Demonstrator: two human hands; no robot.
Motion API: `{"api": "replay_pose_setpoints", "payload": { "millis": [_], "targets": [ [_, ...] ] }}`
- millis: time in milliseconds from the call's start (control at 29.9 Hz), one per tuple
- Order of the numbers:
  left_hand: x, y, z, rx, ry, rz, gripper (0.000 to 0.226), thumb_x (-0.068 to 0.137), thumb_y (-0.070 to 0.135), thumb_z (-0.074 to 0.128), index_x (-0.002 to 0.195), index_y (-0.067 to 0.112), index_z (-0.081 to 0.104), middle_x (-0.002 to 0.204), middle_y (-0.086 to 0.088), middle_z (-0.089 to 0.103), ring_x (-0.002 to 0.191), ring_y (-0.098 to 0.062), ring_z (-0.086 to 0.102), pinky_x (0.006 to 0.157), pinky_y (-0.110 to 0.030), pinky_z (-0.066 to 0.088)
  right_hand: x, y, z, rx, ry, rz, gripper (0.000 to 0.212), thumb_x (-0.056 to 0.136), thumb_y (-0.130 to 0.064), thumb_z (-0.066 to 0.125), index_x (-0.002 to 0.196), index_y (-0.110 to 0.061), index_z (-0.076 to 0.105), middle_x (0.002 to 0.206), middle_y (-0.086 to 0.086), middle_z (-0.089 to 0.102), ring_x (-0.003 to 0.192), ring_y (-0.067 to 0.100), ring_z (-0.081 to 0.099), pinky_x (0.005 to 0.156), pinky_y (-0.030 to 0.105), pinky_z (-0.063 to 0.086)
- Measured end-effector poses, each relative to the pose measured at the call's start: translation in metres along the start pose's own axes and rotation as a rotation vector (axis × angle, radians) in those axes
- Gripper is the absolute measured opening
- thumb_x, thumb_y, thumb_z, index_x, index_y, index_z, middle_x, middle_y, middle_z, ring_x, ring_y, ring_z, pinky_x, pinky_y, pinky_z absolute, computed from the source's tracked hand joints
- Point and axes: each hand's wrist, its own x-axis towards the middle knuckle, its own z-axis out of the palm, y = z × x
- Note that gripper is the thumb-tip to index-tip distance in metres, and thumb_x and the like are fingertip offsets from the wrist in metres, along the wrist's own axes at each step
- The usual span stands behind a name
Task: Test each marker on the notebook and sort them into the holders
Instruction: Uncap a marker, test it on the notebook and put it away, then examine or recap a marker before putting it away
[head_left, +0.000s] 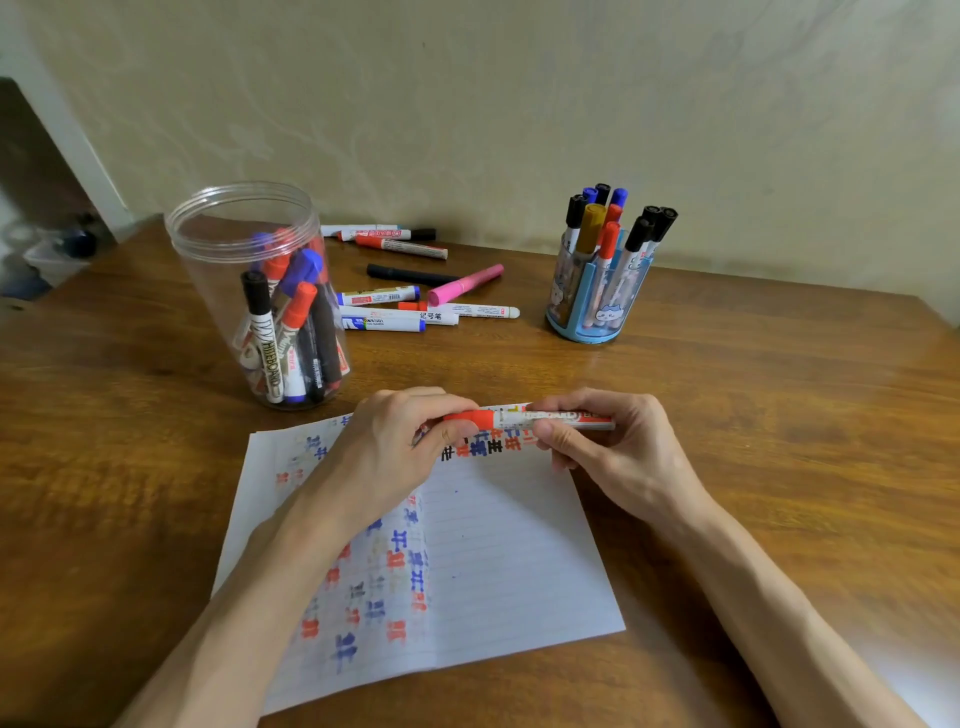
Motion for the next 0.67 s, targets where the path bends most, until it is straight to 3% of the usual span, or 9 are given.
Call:
{"api": "replay_pose_setpoints", "payload": {
  "millis": [134,268,334,435,568,669],
  "targets": [
    [0.000,-0.002,0.000,0.011,0.032,0.000,0.034,0.094,0.034,0.061,0.120,0.017,0.075,0.087,0.030,0.058,0.086,0.004,0.061,0.067,-0.009,0.043,-0.002,0.005,0.009,0.025,0.031,-0.038,0.026,0.087,-0.032,0.078,0.107,-0.016,0.080,0.087,-0.003,0.080,0.068,0.019,0.073,0.064,0.027,0.062],
    [0.000,-0.001,0.002,0.015,0.052,-0.011,0.026,0.096,0.025,0.066,0.119,0.018,0.076,0.085,0.021,0.064,0.085,-0.003,0.062,0.064,-0.015,0.047,-0.002,0.009,0.013,0.045,0.049,-0.040,0.027,0.087,-0.034,0.078,0.107,-0.015,0.080,0.089,-0.002,0.080,0.069,0.019,0.073,0.065,0.027,0.060],
    [0.000,-0.001,0.002,0.015,0.056,-0.015,0.026,0.096,0.027,0.065,0.119,0.019,0.076,0.087,0.016,0.067,0.086,-0.006,0.063,0.066,-0.024,0.052,-0.002,0.009,0.013,0.044,0.051,-0.046,0.026,0.088,-0.033,0.078,0.106,-0.015,0.080,0.090,-0.003,0.080,0.069,0.018,0.073,0.064,0.026,0.060],
    [0.000,0.001,0.000,-0.046,0.043,-0.046,0.029,0.094,0.036,0.062,0.117,0.025,0.075,0.093,0.018,0.069,0.093,-0.004,0.065,0.069,-0.027,0.054,0.001,0.008,0.010,0.029,0.036,-0.060,0.026,0.088,-0.033,0.078,0.105,-0.014,0.079,0.091,-0.006,0.079,0.071,0.016,0.073,0.065,0.025,0.060],
    [-0.002,0.008,-0.011,-0.211,0.059,-0.111,0.027,0.089,0.044,0.063,0.109,0.030,0.073,0.097,0.018,0.072,0.098,-0.013,0.068,0.076,-0.039,0.058,0.006,0.002,0.007,0.020,0.013,-0.092,0.022,0.087,-0.033,0.078,0.104,-0.020,0.080,0.101,-0.011,0.080,0.094,0.010,0.076,0.076,0.025,0.062],
    [-0.007,0.013,-0.020,-0.290,0.111,-0.108,0.021,0.089,0.043,0.068,0.106,0.031,0.073,0.098,0.014,0.074,0.096,-0.019,0.069,0.077,-0.046,0.058,0.006,-0.003,0.013,0.019,-0.001,-0.140,0.019,0.086,-0.027,0.081,0.104,-0.020,0.080,0.103,-0.011,0.080,0.096,0.010,0.076,0.076,0.026,0.062]
  ]
}}
